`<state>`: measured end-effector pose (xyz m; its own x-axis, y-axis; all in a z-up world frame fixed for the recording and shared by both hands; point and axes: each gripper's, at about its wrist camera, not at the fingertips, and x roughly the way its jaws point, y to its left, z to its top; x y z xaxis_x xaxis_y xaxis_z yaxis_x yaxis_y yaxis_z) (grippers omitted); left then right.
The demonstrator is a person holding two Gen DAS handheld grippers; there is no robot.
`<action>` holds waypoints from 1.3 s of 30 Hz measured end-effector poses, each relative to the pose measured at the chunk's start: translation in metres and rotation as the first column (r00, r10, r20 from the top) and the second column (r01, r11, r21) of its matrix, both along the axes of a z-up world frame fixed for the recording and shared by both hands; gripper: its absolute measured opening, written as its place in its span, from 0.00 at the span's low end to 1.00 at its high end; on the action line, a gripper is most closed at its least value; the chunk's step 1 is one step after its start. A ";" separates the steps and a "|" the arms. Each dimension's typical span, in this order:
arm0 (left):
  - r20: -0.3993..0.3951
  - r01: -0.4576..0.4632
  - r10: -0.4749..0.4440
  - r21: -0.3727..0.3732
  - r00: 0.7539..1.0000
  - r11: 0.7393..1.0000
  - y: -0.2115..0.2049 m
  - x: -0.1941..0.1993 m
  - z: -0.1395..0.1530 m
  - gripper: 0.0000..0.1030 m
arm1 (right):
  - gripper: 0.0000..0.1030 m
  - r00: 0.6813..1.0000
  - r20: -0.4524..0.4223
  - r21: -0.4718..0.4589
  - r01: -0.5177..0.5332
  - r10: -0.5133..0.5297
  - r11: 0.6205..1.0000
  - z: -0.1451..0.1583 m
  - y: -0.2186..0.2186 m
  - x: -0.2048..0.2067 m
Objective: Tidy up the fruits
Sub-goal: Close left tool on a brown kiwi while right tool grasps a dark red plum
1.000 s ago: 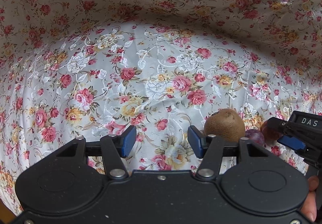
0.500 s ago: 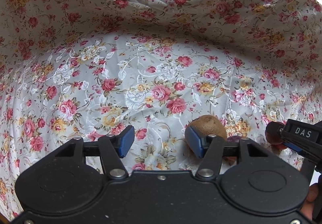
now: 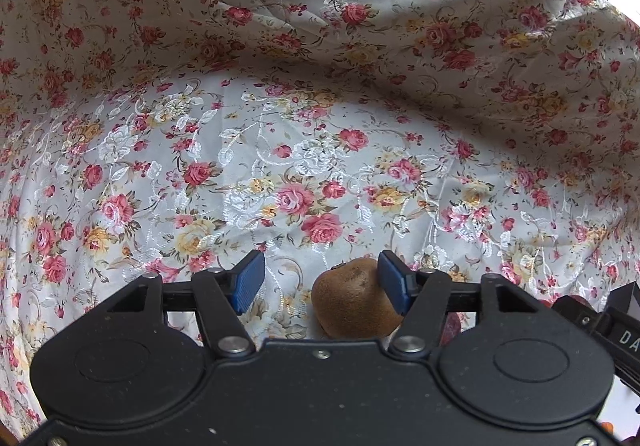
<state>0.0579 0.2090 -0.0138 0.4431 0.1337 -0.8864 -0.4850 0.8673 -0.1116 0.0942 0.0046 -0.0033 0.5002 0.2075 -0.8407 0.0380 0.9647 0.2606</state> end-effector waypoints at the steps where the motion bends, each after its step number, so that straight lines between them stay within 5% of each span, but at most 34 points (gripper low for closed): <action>1: -0.003 0.004 -0.004 -0.001 1.000 1.000 -0.002 0.001 -0.001 0.65 | 0.35 1.000 -0.006 0.001 -0.001 0.001 1.000 0.000 -0.001 0.000; 27: -0.085 0.095 -0.097 -0.020 0.992 0.995 -0.020 0.010 -0.017 0.76 | 0.35 0.995 -0.015 0.001 0.098 -0.097 0.995 -0.003 -0.010 -0.005; 39: -0.089 0.004 -0.023 -0.204 0.996 0.979 0.008 0.007 -0.031 0.84 | 0.35 0.997 -0.001 -0.038 0.080 -0.080 0.996 -0.006 0.001 -0.005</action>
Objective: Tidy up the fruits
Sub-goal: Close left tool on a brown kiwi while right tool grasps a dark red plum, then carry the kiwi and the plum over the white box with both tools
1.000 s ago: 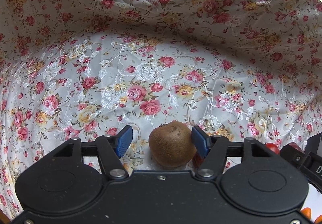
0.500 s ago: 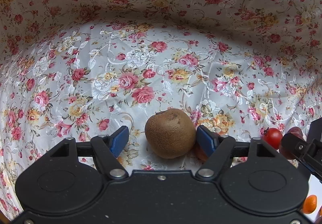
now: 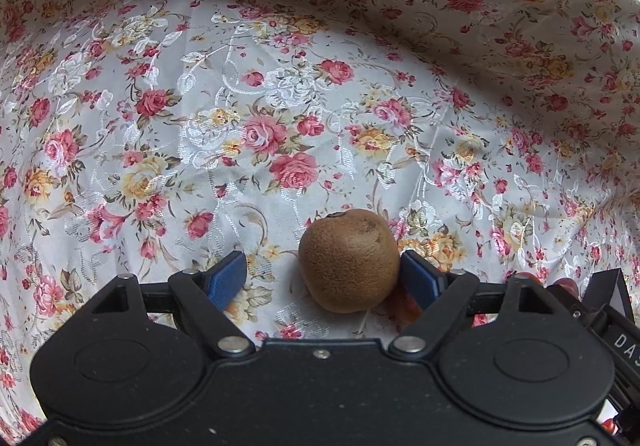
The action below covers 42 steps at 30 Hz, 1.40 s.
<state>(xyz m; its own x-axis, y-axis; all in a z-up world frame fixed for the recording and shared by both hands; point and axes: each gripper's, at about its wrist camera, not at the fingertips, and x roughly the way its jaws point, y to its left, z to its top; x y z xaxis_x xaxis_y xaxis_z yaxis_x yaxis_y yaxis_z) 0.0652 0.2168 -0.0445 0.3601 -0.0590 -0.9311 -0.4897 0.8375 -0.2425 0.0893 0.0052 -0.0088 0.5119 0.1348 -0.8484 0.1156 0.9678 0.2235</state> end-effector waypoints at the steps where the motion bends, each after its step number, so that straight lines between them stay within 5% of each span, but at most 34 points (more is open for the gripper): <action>1: -0.001 0.001 -0.001 0.002 1.000 1.000 -0.001 0.000 0.000 0.84 | 0.35 1.000 0.002 0.001 -0.009 0.009 1.000 0.000 0.001 0.000; 21: -0.062 0.061 -0.053 0.137 0.997 0.989 -0.024 0.025 -0.004 0.72 | 0.35 0.996 -0.056 0.225 -0.057 0.071 0.973 -0.003 -0.032 0.006; 25: -0.038 0.073 -0.069 0.110 0.997 0.991 -0.025 0.024 -0.001 0.60 | 0.35 0.997 -0.052 0.208 -0.050 0.062 0.977 -0.002 -0.033 0.005; 30: -0.030 -0.002 0.005 0.109 1.000 0.994 -0.014 0.011 0.007 0.59 | 0.35 0.996 -0.029 0.166 -0.075 0.081 0.983 0.002 -0.025 0.002; 37: 0.021 -0.170 0.170 0.252 0.985 0.953 0.014 -0.001 0.028 0.59 | 0.35 0.988 0.019 0.056 -0.152 0.151 0.987 0.009 0.001 -0.007; 42: 0.048 -0.201 0.196 0.301 0.979 0.932 0.014 -0.006 0.039 0.59 | 0.35 0.976 0.049 -0.002 -0.213 0.212 0.977 0.013 0.017 -0.018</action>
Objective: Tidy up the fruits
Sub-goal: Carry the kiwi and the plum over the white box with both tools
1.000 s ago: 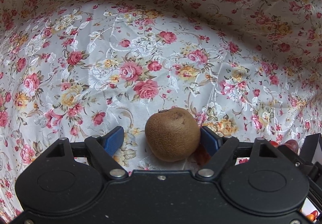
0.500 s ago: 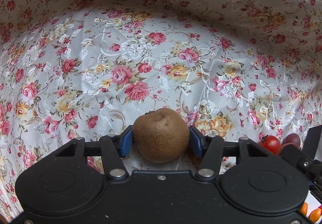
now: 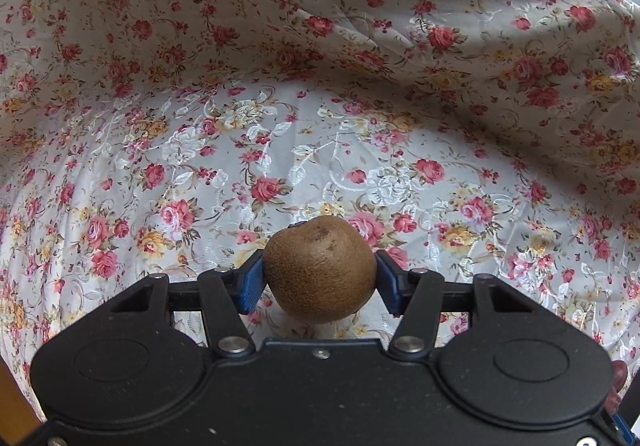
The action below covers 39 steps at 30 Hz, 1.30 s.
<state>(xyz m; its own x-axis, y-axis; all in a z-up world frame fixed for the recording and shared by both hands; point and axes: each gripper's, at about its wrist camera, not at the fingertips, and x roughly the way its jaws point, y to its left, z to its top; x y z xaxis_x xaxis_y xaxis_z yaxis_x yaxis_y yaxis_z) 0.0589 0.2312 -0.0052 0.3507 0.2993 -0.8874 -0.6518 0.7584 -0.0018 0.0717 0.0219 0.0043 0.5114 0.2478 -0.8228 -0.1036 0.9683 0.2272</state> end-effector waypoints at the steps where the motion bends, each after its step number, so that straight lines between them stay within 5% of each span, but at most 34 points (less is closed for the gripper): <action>1: 0.005 0.003 -0.003 0.006 1.000 1.000 -0.003 0.000 0.001 0.59 | 0.35 1.000 0.017 -0.016 -0.012 0.012 1.000 0.003 0.002 -0.004; 11: 0.054 0.060 -0.067 0.116 0.996 0.991 -0.045 0.009 0.017 0.59 | 0.35 0.993 0.108 -0.054 0.046 -0.040 0.998 0.016 -0.017 -0.009; 24: 0.095 0.198 -0.210 0.125 0.973 0.972 -0.114 0.014 0.029 0.59 | 0.35 0.928 0.141 -0.051 0.355 -0.345 0.933 0.017 -0.107 -0.002; 30: 0.116 0.323 -0.341 0.149 0.933 0.935 -0.166 0.013 0.035 0.59 | 0.35 0.876 0.144 -0.044 0.470 -0.460 0.882 0.016 -0.148 -0.005; 39: 0.126 0.552 -0.569 0.148 0.813 0.821 -0.245 0.004 0.048 0.59 | 0.35 0.777 0.148 -0.078 0.625 -0.611 0.776 0.012 -0.214 -0.016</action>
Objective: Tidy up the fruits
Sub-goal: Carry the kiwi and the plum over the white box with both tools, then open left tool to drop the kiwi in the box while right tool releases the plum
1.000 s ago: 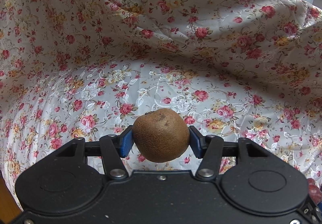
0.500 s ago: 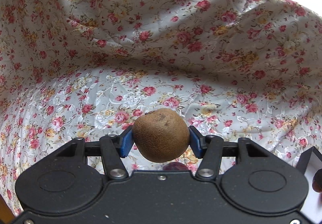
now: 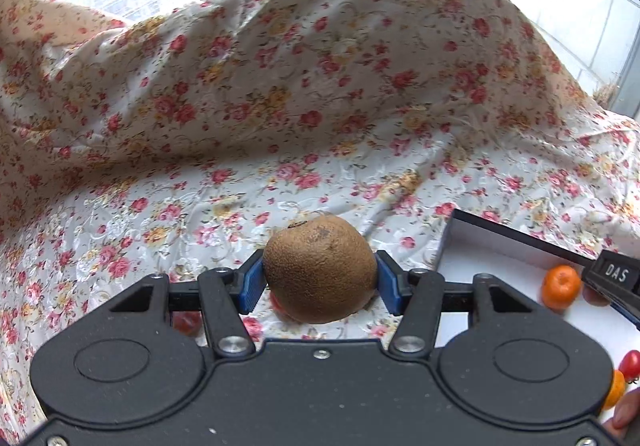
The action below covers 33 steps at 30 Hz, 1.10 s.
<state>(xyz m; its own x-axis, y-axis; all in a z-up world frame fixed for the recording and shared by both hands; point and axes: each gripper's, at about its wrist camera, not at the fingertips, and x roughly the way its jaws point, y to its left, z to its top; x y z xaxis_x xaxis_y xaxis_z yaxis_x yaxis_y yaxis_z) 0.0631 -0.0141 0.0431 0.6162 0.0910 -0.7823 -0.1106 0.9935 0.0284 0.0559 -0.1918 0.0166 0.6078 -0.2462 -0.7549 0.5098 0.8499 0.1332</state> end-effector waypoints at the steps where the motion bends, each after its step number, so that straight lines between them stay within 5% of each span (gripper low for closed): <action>1: -0.008 0.033 -0.033 -0.003 0.999 0.999 -0.009 -0.001 0.001 0.59 | 0.35 1.000 -0.004 -0.002 0.018 -0.018 1.000 -0.001 -0.007 -0.001; 8: -0.100 0.216 -0.215 0.001 0.971 0.976 -0.060 -0.010 0.000 0.59 | 0.35 0.984 -0.045 0.010 0.176 -0.175 0.984 -0.007 -0.063 -0.006; 17: -0.183 0.301 -0.300 -0.025 0.936 0.953 -0.087 -0.015 -0.009 0.59 | 0.35 0.945 -0.101 0.077 0.319 -0.311 0.945 -0.013 -0.120 -0.019; 33: -0.250 0.254 -0.257 -0.048 0.933 0.966 -0.093 0.001 -0.024 0.59 | 0.35 0.990 -0.120 0.076 0.087 -0.077 0.993 -0.010 -0.105 -0.011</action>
<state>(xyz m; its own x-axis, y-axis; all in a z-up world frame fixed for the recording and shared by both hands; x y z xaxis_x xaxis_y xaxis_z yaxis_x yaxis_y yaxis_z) 0.0641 -0.1067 0.0190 0.3999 -0.0559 -0.9149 0.1559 0.9877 0.0078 0.0450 -0.2963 0.0066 0.4943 -0.2267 -0.8392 0.5937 0.7932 0.1354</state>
